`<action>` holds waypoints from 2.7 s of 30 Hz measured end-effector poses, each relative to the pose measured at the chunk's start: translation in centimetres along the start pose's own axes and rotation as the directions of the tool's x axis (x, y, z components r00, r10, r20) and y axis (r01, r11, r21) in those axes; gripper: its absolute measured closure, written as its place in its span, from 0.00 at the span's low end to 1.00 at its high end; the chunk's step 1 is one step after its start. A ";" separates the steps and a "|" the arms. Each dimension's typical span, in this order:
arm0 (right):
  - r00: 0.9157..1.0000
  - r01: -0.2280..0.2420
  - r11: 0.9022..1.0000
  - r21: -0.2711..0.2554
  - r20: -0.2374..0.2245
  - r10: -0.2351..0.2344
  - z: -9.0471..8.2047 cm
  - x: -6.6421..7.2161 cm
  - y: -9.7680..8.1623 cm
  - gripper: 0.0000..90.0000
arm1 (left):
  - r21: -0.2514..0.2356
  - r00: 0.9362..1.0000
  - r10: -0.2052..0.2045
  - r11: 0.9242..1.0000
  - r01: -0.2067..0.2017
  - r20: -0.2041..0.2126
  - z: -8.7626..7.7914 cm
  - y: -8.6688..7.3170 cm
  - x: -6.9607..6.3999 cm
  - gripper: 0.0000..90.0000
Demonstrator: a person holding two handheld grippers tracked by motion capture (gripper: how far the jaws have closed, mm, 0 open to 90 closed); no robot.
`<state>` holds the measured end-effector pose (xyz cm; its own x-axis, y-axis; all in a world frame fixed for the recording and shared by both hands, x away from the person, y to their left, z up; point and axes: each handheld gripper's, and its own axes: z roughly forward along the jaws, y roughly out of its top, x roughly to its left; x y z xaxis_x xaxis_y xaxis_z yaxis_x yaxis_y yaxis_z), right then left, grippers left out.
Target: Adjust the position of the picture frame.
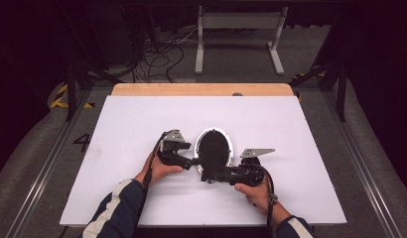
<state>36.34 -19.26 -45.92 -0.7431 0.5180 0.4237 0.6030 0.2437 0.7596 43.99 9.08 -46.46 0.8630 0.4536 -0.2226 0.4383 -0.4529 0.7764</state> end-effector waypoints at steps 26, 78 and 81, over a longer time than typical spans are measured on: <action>0.995 0.093 0.996 0.016 0.019 -0.093 -0.1 0.4 -0.2 0.68 | -0.079 0.980 -0.051 0.995 0.067 0.194 -0.5 0.1 -0.5 0.49; 0.967 0.239 0.971 0.004 0.090 -0.238 -0.8 2.9 0.3 0.80 | -0.145 0.938 0.290 0.937 -0.319 -0.191 -2.0 0.5 -4.4 0.69; 0.966 0.238 0.971 0.006 0.103 -0.238 -0.7 2.9 0.3 0.81 | -0.144 0.929 0.298 0.932 -0.333 -0.217 -1.9 0.6 -4.6 0.69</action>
<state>34.19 -18.30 -44.08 -0.8312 0.5266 0.1782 0.4102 0.3646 0.8359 39.76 8.19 -43.87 0.8781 0.4535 0.1527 0.0853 -0.4623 0.8826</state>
